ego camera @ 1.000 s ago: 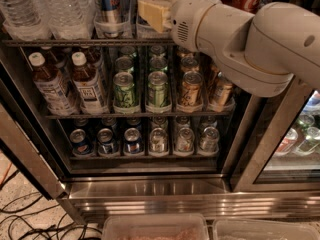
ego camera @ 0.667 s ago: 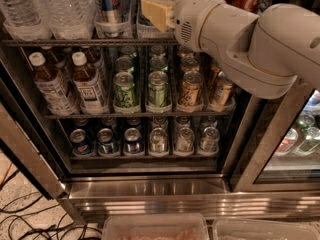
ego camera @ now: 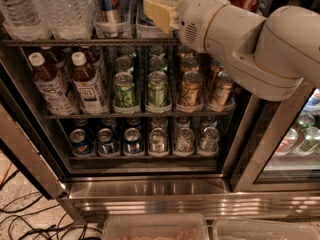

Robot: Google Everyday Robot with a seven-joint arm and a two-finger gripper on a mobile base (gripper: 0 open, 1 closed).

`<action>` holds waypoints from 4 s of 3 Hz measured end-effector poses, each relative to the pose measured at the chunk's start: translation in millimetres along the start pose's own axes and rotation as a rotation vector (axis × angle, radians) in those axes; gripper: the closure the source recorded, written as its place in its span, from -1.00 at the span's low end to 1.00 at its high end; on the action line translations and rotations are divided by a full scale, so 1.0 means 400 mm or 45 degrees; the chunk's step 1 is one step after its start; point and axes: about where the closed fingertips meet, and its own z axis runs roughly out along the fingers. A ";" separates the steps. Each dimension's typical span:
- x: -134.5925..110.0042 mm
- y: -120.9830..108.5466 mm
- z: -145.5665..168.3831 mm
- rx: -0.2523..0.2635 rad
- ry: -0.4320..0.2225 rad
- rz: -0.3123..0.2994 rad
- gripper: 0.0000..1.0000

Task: Pick redbull can from top shelf of fridge

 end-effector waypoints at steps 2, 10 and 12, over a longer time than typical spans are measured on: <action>-0.009 0.017 -0.013 -0.047 -0.019 -0.004 1.00; 0.037 0.093 -0.247 -0.227 0.060 -0.044 1.00; 0.091 0.108 -0.298 -0.397 0.287 -0.084 1.00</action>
Offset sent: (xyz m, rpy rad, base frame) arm -0.0113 -0.0038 -0.0010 0.0099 -0.0119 0.0553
